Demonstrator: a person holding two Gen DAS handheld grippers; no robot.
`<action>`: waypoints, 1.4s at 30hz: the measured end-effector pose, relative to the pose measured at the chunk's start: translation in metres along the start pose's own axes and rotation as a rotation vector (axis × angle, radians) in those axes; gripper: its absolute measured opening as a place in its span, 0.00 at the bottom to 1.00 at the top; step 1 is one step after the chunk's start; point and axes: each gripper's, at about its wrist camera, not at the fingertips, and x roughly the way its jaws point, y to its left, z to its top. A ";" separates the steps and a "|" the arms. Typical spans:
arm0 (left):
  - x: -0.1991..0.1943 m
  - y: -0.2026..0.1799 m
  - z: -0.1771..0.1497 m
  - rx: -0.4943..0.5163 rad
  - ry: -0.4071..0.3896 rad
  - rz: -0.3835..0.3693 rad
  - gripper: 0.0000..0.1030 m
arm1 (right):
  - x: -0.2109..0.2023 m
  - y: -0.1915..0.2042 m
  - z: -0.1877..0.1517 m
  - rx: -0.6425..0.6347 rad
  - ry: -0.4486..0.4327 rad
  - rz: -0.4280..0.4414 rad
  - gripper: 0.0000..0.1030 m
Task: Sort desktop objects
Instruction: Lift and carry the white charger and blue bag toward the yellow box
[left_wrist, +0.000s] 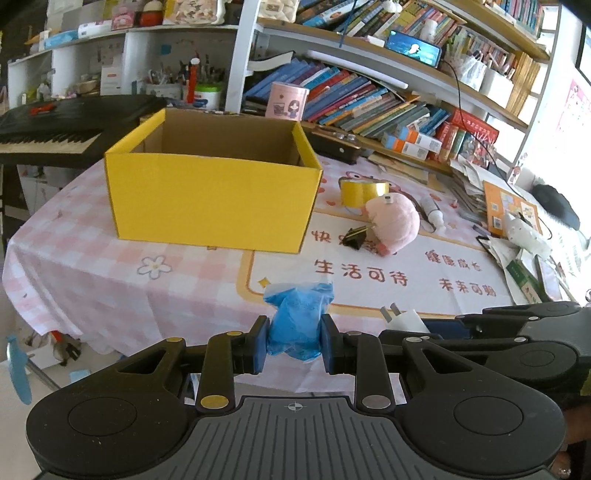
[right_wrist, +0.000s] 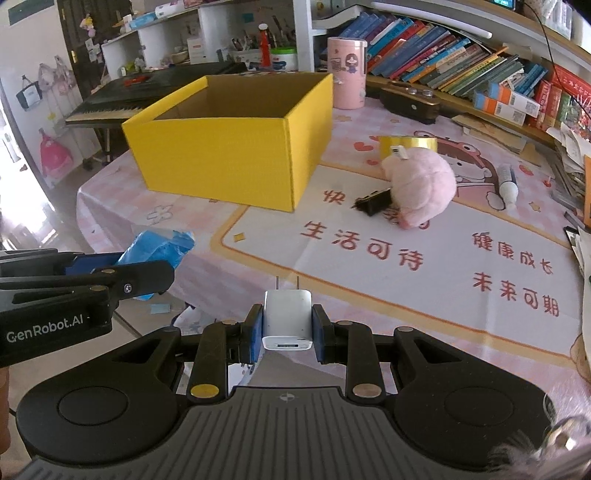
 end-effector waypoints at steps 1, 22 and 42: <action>-0.002 0.002 -0.001 -0.001 -0.001 -0.001 0.26 | -0.001 0.004 -0.001 -0.003 0.000 0.001 0.24; -0.024 0.030 -0.015 -0.013 -0.030 -0.007 0.26 | -0.003 0.044 -0.012 -0.025 -0.008 0.010 0.24; -0.028 0.055 -0.010 -0.033 -0.051 -0.001 0.25 | 0.006 0.068 -0.002 -0.055 -0.013 0.015 0.24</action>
